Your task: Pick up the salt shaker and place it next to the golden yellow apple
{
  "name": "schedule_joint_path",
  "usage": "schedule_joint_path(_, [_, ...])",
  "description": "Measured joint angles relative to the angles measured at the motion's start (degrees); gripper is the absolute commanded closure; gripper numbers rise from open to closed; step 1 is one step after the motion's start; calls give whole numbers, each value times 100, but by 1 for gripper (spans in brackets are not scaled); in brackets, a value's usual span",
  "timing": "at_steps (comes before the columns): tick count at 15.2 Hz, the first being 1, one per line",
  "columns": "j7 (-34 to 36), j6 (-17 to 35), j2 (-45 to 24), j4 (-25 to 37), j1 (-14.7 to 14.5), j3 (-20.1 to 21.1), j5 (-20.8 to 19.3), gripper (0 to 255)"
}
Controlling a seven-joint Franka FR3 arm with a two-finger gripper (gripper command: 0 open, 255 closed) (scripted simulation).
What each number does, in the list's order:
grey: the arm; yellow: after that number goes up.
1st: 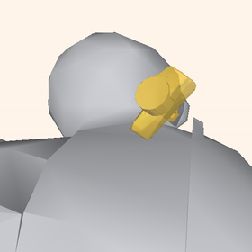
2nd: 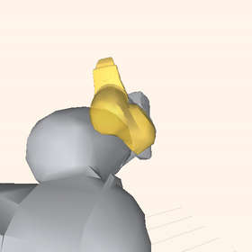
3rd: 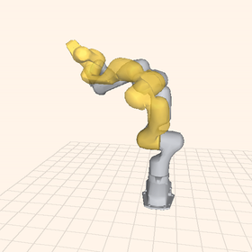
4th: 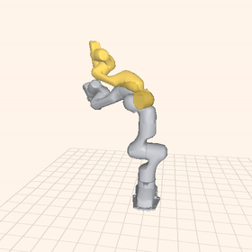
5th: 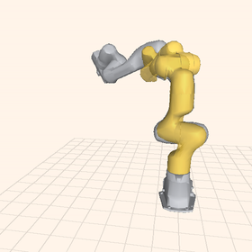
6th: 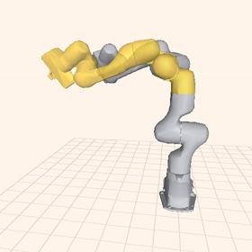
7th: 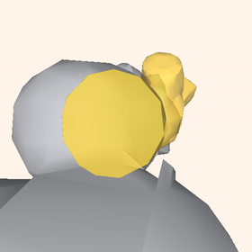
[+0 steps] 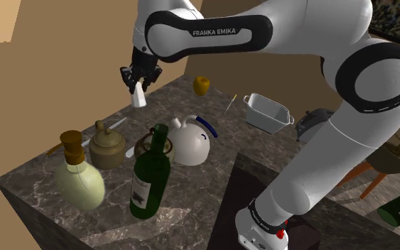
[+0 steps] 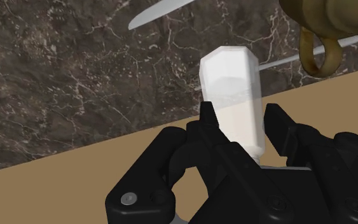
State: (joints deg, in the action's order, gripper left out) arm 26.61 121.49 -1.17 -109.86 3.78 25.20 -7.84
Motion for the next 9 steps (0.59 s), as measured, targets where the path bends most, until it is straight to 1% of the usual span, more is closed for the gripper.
schedule_joint_path(6, [-75, -413, 62, 362, 2, 0, 61, 255])
schedule_joint_path(9, [-388, -396, 233, 219, 139, -136, 195, 255])
